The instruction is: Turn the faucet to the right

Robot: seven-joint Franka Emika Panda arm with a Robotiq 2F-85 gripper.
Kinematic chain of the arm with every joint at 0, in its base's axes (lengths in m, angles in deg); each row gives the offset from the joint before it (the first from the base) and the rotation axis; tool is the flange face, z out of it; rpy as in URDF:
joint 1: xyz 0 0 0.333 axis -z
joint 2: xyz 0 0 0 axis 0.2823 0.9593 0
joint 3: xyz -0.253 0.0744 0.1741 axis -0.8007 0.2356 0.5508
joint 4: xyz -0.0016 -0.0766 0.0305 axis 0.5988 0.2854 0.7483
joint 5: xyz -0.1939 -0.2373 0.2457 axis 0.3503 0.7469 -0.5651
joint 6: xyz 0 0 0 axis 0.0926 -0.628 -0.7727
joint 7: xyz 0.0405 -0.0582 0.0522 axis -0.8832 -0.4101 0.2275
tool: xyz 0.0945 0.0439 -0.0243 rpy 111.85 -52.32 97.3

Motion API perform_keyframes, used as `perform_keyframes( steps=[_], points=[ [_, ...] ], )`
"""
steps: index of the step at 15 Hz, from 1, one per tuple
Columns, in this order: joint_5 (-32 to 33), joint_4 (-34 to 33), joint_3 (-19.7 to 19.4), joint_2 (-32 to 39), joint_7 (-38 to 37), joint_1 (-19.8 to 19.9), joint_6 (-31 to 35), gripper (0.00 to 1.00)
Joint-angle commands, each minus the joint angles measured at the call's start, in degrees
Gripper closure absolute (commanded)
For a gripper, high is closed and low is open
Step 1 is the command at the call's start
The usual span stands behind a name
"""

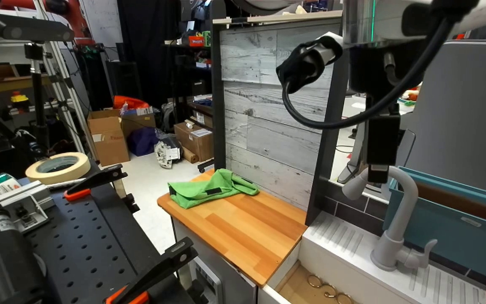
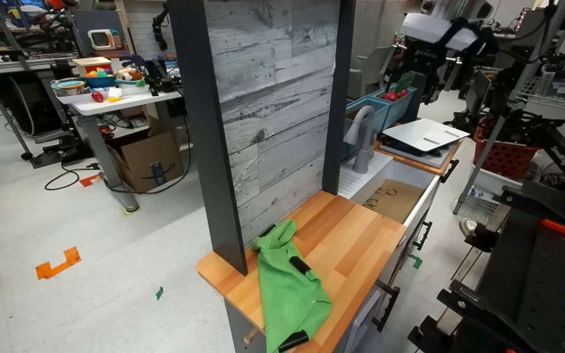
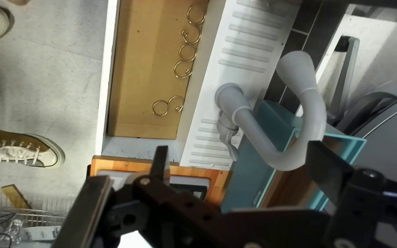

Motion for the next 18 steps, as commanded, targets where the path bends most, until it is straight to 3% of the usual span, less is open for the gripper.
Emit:
perform_keyframes(
  steps=[1,18],
  points=[
    [-0.2,-4.1,-4.6,3.7,-3.3,-4.3,-2.0,0.00],
    [-4.7,-17.9,-2.1,15.6,-5.1,-4.6,-0.6,0.00]
  ],
)
